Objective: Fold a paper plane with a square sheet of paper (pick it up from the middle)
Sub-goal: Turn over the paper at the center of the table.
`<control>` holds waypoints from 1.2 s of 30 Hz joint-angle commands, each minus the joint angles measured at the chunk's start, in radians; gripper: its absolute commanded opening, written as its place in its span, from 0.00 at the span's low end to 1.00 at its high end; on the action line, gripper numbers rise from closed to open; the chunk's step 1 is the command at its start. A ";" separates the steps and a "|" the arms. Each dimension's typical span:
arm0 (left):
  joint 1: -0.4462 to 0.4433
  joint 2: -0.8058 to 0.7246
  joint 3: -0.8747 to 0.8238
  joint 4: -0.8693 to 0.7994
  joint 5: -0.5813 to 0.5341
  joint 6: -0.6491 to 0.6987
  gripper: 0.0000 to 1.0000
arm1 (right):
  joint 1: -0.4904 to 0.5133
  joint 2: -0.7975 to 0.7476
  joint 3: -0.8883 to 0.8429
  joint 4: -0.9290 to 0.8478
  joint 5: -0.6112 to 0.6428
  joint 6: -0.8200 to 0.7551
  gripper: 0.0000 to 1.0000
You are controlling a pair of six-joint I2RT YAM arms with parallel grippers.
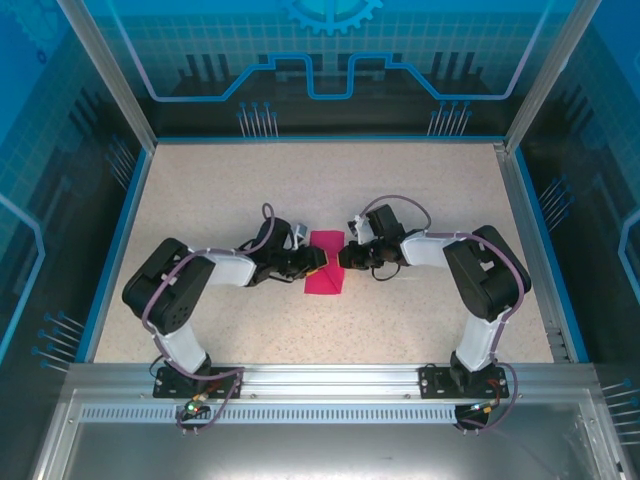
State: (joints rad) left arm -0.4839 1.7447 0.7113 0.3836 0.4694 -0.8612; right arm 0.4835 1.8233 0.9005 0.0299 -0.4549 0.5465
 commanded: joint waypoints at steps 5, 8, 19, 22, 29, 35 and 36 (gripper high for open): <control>-0.010 0.033 0.061 -0.016 0.012 0.039 0.23 | -0.005 -0.034 -0.015 0.009 -0.021 0.008 0.11; -0.009 0.036 0.065 -0.037 0.002 0.046 0.22 | -0.007 -0.057 -0.015 -0.003 -0.015 0.006 0.13; -0.009 0.044 0.076 -0.089 -0.029 0.066 0.33 | -0.008 -0.108 -0.015 -0.034 0.027 0.004 0.22; -0.009 0.043 0.073 -0.112 -0.047 0.068 0.34 | -0.008 -0.139 -0.044 -0.052 0.058 0.001 0.23; -0.010 0.021 0.054 -0.120 -0.069 0.070 0.29 | -0.008 -0.192 -0.052 -0.079 0.105 -0.007 0.24; -0.013 -0.014 0.056 -0.112 -0.084 0.087 0.05 | -0.010 -0.236 -0.071 -0.085 0.143 0.010 0.26; -0.013 -0.025 0.059 -0.126 -0.089 0.097 0.03 | -0.011 -0.250 -0.077 -0.085 0.156 0.015 0.30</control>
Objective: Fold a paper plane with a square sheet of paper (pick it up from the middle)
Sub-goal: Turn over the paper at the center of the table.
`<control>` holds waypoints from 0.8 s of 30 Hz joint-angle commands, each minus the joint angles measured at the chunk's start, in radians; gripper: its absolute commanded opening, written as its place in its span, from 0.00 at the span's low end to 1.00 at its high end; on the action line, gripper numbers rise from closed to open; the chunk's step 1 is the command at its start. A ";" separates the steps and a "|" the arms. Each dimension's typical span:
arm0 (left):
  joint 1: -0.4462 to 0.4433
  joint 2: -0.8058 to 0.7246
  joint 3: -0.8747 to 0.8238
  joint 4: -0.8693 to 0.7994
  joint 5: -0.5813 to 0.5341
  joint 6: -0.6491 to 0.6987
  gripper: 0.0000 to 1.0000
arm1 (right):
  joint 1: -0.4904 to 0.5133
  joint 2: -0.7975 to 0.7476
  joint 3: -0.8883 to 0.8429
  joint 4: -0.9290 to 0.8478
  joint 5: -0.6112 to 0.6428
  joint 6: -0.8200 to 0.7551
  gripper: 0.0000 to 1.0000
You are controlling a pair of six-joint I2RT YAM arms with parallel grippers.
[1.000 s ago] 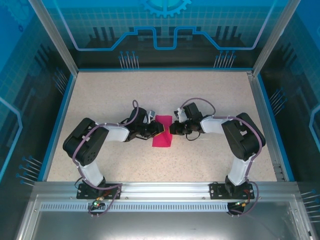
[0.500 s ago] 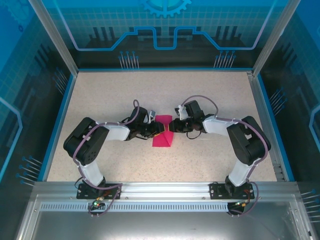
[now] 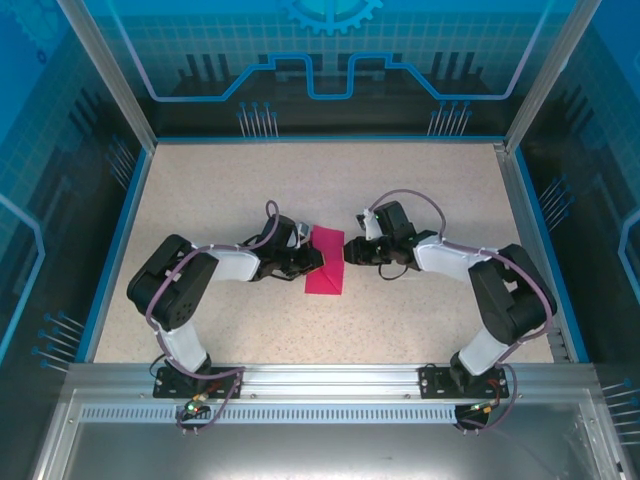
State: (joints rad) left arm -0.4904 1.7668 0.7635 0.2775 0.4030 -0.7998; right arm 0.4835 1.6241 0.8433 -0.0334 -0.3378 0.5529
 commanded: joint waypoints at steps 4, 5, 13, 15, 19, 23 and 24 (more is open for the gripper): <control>-0.018 -0.154 0.057 -0.206 -0.082 0.136 0.00 | -0.016 -0.147 -0.052 -0.048 0.130 0.024 0.50; -0.029 -0.187 0.092 -0.305 -0.130 0.181 0.00 | -0.017 -0.178 -0.061 -0.059 0.160 0.029 0.54; -0.152 -0.275 0.418 -0.932 -0.633 0.411 0.00 | -0.040 -0.423 -0.121 -0.186 0.428 0.047 0.78; -0.178 -0.252 0.480 -1.015 -0.757 0.430 0.00 | -0.051 -0.474 -0.131 -0.214 0.473 0.045 0.81; -0.216 -0.140 0.606 -1.144 -0.991 0.451 0.00 | -0.086 -0.549 -0.153 -0.263 0.516 0.056 0.83; -0.248 0.050 0.728 -1.249 -1.167 0.442 0.00 | -0.131 -0.595 -0.171 -0.302 0.519 0.077 0.83; -0.254 0.092 0.755 -1.267 -1.197 0.437 0.00 | -0.139 -0.603 -0.175 -0.308 0.517 0.079 0.83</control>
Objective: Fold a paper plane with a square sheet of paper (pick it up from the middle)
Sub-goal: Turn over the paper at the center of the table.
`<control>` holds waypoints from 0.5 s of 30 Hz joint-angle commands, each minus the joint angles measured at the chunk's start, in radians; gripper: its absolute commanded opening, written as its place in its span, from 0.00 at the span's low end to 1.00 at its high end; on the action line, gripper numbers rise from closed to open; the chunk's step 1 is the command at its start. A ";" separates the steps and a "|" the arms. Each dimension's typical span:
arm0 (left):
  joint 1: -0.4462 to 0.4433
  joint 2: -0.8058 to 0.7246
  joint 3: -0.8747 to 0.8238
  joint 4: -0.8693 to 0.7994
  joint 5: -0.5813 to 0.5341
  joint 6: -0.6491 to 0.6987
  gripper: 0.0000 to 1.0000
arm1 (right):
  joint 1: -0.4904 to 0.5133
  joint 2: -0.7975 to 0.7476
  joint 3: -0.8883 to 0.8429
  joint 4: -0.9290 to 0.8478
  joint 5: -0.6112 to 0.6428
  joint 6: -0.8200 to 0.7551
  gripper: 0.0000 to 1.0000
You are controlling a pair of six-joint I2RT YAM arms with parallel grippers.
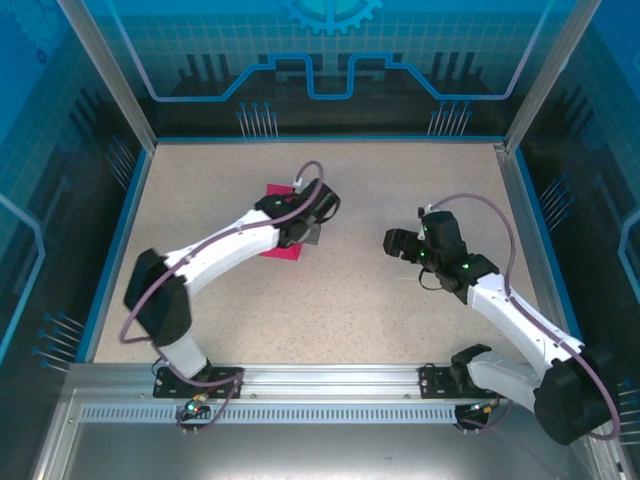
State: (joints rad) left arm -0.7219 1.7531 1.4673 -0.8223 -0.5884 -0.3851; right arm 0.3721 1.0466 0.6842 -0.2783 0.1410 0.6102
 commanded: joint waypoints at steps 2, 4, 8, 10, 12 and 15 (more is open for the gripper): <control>-0.036 0.213 0.116 -0.206 -0.242 0.005 0.00 | -0.045 -0.045 -0.024 -0.074 0.033 0.023 0.83; -0.053 0.295 0.163 -0.224 -0.276 -0.009 0.00 | -0.059 -0.060 -0.030 -0.086 0.032 0.026 0.83; -0.087 0.422 0.239 -0.216 -0.253 -0.038 0.00 | -0.085 -0.087 -0.039 -0.109 0.032 0.035 0.83; -0.107 0.463 0.267 -0.209 -0.230 -0.065 0.00 | -0.096 -0.104 -0.043 -0.121 0.032 0.039 0.83; -0.126 0.496 0.288 -0.194 -0.183 -0.085 0.00 | -0.108 -0.119 -0.046 -0.135 0.036 0.045 0.83; -0.152 0.522 0.293 -0.153 -0.111 -0.092 0.01 | -0.126 -0.137 -0.051 -0.150 0.034 0.051 0.83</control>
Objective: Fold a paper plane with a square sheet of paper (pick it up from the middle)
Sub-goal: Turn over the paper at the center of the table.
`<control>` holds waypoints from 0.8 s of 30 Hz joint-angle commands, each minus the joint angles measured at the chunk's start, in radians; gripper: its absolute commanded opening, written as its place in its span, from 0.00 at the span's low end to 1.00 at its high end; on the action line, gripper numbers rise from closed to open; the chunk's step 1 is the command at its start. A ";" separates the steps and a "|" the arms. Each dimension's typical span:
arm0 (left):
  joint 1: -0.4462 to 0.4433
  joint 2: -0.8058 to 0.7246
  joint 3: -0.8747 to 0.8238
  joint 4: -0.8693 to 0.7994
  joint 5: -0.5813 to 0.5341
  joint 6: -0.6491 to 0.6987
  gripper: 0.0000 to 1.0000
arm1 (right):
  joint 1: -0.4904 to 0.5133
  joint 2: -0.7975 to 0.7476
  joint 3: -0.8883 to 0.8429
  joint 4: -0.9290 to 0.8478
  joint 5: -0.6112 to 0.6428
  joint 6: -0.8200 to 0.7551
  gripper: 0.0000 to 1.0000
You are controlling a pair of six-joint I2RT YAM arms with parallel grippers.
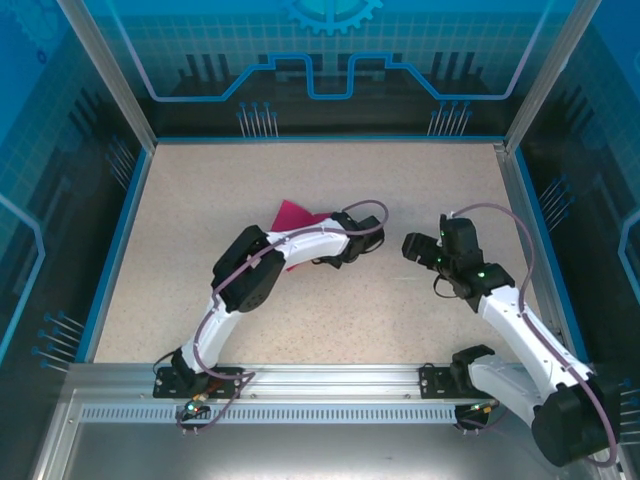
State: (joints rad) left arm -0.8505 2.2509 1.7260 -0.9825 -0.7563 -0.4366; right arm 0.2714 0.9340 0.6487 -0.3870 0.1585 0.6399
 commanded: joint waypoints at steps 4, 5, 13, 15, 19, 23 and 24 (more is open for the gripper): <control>-0.032 0.029 0.034 0.030 0.109 -0.050 0.09 | -0.044 -0.037 -0.015 -0.053 0.006 0.018 0.83; -0.032 0.027 0.033 0.031 0.117 -0.052 0.12 | -0.047 -0.037 -0.016 -0.055 0.006 0.018 0.83; -0.038 -0.173 -0.051 0.143 0.354 -0.048 0.37 | -0.071 -0.028 -0.018 -0.058 -0.024 0.028 0.83; -0.036 -0.264 -0.112 0.195 0.430 -0.050 0.42 | -0.074 -0.013 -0.018 -0.049 -0.048 0.023 0.83; -0.022 -0.428 -0.207 0.271 0.548 -0.062 0.49 | -0.078 0.049 -0.009 -0.003 -0.150 0.001 0.83; 0.043 -0.583 -0.342 0.379 0.677 -0.110 0.57 | -0.056 0.144 0.013 0.064 -0.300 -0.007 0.84; 0.070 -0.627 -0.389 0.418 0.722 -0.124 0.57 | -0.034 0.170 0.015 0.092 -0.338 0.004 0.84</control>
State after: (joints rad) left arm -0.8394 1.6817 1.4277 -0.6548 -0.1856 -0.5056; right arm 0.2165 1.0595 0.6415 -0.3683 -0.0315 0.6476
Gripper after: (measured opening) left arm 0.567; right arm 0.841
